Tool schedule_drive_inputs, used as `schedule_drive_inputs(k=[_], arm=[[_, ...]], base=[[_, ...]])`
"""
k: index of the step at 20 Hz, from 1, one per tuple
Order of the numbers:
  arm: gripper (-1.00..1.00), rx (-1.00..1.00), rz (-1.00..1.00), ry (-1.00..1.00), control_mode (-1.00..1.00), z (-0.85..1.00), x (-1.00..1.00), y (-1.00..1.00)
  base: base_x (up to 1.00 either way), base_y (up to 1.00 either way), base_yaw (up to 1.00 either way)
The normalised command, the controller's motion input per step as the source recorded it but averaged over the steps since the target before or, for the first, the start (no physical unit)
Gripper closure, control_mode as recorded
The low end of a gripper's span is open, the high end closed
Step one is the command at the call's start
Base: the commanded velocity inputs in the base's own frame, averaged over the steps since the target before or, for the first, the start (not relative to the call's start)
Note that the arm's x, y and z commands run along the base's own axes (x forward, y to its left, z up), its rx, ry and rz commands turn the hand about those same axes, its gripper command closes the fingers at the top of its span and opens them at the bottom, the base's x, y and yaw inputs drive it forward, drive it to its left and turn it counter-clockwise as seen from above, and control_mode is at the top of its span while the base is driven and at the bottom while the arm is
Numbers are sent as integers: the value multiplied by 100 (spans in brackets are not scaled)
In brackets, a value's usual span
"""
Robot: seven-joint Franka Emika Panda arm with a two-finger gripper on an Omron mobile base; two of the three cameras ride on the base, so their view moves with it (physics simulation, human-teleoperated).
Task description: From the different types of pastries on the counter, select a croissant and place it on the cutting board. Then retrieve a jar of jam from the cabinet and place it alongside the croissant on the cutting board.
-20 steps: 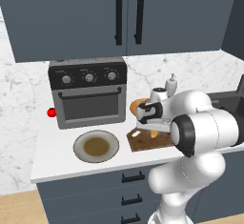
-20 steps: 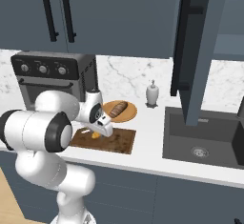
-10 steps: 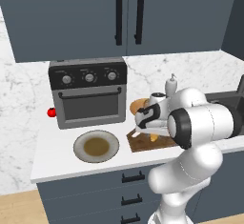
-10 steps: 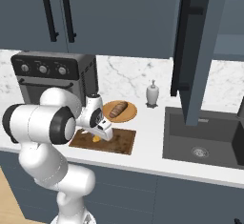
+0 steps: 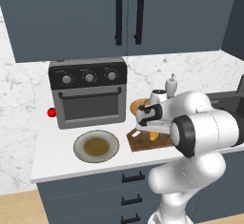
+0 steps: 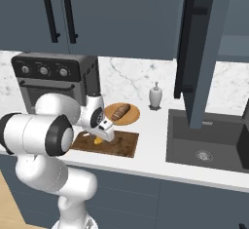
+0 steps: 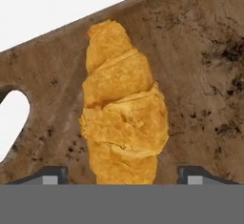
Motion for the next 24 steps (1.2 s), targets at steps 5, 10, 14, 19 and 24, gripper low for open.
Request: schedule_drive_inputs(k=[5, 10, 14, 19, 24], arm=[[-100, 0, -1, 6, -100, 28, -4, 0], [-100, 12, -1, 6, -100, 58, -74, -19], [-100, 12, 0, 11, -100, 18, -91, -21], [-100, 4, 0, 3, -100, 1, -58, 0], [-100, 0, 0, -3, -100, 0, -39, 17]], base=[[0, 0, 0], [0, 0, 0], [0, 0, 0], [0, 0, 0], [0, 0, 0]])
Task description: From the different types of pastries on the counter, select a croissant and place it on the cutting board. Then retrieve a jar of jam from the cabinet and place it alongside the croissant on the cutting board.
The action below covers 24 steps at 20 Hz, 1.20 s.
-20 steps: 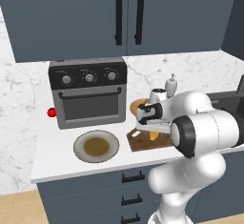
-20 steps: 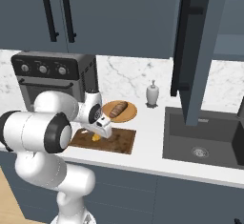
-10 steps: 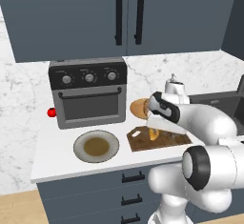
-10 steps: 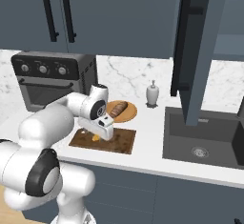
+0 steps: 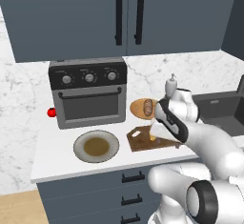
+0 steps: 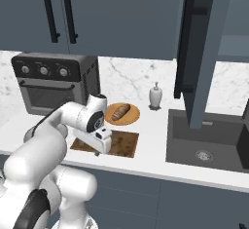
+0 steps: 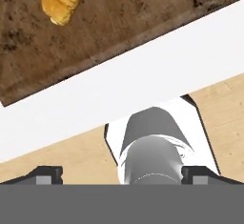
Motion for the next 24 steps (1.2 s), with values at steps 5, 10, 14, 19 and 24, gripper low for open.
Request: schedule_drive_inputs(k=[5, 10, 14, 19, 24], arm=[[-100, 0, 0, -3, -100, 0, -25, 11], [-100, 1, 0, 0, -100, 0, -22, 0], [-100, 0, 0, -1, 100, 0, -14, 0], [-100, 0, 0, 0, 100, 0, 0, 0], [-100, 0, 0, 0, 100, 0, 0, 0]], base=[[0, 0, 0], [0, 0, 0], [-75, -9, -1], [-100, -2, -2], [-100, -22, -5]])
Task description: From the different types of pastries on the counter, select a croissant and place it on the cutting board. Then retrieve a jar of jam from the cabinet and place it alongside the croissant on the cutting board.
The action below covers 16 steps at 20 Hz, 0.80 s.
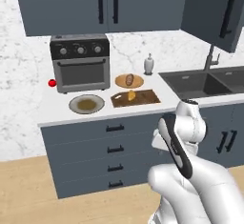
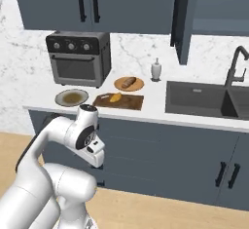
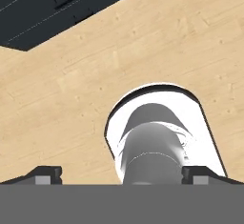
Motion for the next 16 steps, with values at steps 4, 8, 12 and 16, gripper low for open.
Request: schedule_drive_inputs(k=[4, 8, 12, 16], arm=[[-100, 0, 0, 0, 100, 0, 0, 0], [-100, 0, 0, 0, 100, 0, 0, 0], [-100, 0, 0, 0, 100, 0, 0, 0], [-100, 0, 0, 0, 100, 0, 0, 0]], base=[[-88, -58, -7], [-13, -100, 0], [0, -100, 1], [0, -100, 4]])
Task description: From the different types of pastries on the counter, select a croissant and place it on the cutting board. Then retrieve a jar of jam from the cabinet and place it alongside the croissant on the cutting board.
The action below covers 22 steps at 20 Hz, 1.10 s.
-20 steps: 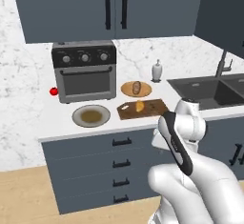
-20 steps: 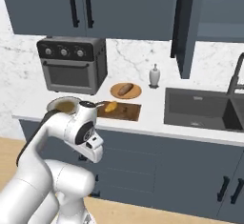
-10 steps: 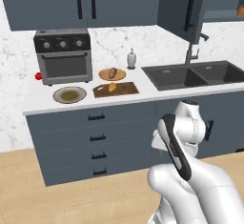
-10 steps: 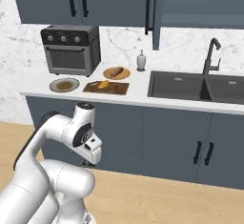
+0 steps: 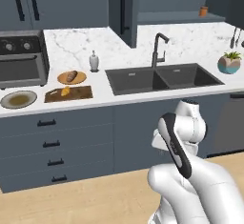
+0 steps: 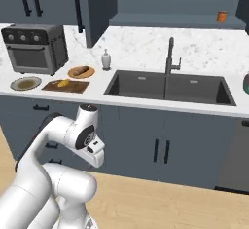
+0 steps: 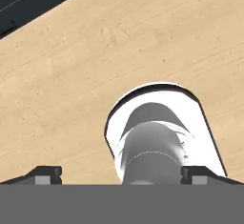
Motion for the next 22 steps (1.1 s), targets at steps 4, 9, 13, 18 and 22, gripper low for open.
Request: schedule_drive_inputs(k=[4, 9, 13, 18, 22], arm=[[-100, 0, 0, 0, 100, 0, 0, 0], [-100, 0, 0, 0, 100, 0, 0, 0], [-100, 0, 0, 0, 100, 0, 0, 0], [-100, 0, 0, 0, 100, 0, 0, 0], [-100, 0, 0, 0, 100, 0, 0, 0]], base=[[12, -100, 11], [92, -65, 11], [100, -17, 5], [100, -40, 3], [100, -52, 4]])
